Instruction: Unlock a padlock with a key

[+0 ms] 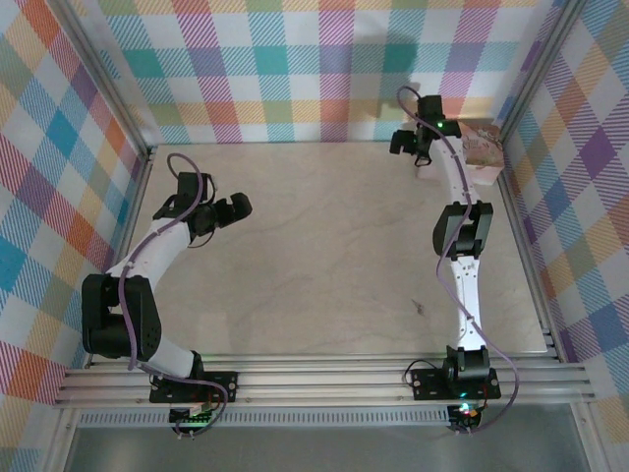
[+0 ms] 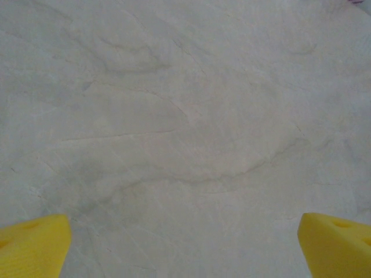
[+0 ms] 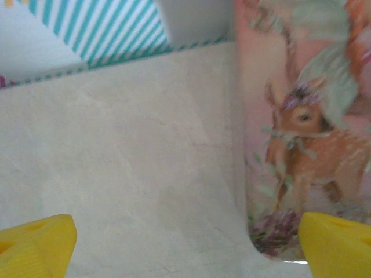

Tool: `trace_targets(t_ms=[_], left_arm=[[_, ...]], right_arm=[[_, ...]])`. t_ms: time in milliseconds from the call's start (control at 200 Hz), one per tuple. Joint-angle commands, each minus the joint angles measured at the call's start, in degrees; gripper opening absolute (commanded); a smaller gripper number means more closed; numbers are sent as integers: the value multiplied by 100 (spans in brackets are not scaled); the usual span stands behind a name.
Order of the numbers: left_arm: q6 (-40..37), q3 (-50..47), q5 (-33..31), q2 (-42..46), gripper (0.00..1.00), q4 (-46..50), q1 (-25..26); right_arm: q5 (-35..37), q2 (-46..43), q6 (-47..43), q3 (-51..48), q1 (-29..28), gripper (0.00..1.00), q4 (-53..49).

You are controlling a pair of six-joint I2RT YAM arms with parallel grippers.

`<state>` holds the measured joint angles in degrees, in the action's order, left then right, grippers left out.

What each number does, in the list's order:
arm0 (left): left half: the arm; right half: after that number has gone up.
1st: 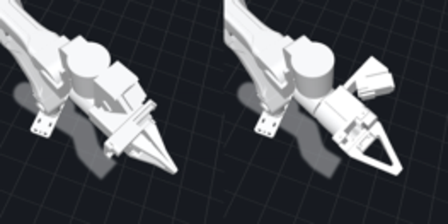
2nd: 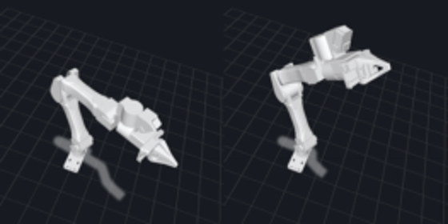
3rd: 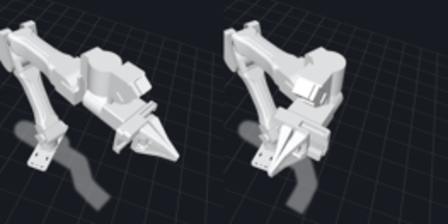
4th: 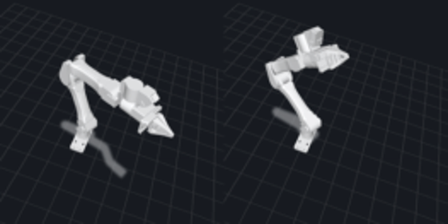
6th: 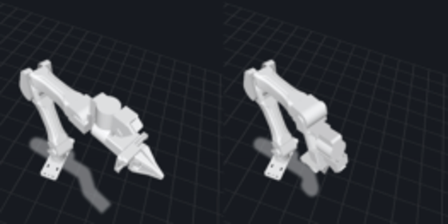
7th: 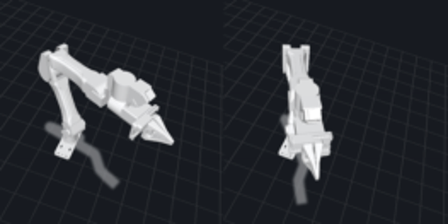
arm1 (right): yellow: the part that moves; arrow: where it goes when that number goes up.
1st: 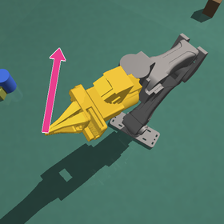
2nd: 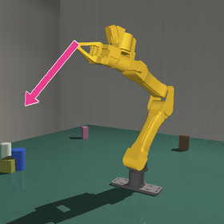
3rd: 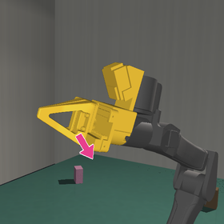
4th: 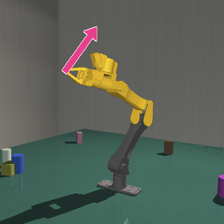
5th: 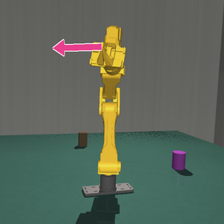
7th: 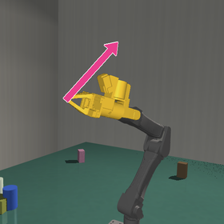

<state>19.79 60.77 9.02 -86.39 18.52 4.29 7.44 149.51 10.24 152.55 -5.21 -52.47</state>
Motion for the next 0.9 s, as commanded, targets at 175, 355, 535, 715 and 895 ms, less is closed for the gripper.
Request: trace_targets(t_ms=[175, 355, 535, 715, 895], left_arm=[[260, -197, 100, 163, 100, 142, -15], [216, -297, 1, 366, 100, 259, -13], [157, -470, 59, 571, 99, 324, -16], [205, -635, 193, 748, 96, 439, -15], [209, -716, 366, 741, 98, 640, -15]], right_arm=[[-338, -152, -762, -470, -350, 94, -866], [-366, -381, -847, -876, -733, 91, -1199], [-537, -954, -692, -1829, -1433, 91, -1090], [-1358, -1424, 68, -2370, -2312, 93, -1019], [-2135, -1735, 652, -1898, -2953, 94, -884]])
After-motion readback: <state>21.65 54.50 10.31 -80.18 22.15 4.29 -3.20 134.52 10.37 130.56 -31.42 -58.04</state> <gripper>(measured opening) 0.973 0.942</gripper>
